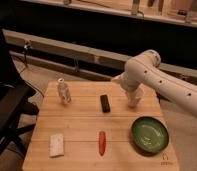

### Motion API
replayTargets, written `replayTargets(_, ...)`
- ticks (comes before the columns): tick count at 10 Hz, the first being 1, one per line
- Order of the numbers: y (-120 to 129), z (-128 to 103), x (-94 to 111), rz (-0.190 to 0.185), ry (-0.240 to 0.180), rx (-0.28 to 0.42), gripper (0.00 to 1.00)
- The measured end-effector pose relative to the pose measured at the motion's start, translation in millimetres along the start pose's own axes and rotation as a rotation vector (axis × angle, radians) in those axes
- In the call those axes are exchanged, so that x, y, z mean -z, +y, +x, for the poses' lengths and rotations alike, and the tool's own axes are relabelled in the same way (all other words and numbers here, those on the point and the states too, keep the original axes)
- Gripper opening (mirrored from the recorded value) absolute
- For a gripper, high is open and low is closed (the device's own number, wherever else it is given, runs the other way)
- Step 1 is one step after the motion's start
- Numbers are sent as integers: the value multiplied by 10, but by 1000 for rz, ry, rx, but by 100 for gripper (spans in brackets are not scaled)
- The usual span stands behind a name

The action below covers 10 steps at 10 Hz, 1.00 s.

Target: Knock the bottle over

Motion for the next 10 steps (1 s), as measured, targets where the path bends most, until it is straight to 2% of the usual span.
replayTargets(5, -141, -66, -30, 18, -6, 49, 80)
replayTargets(7, -285, -205, -64, 26, -14, 86, 80)
replayTargets(10, -379, -247, -83, 37, -19, 119, 80)
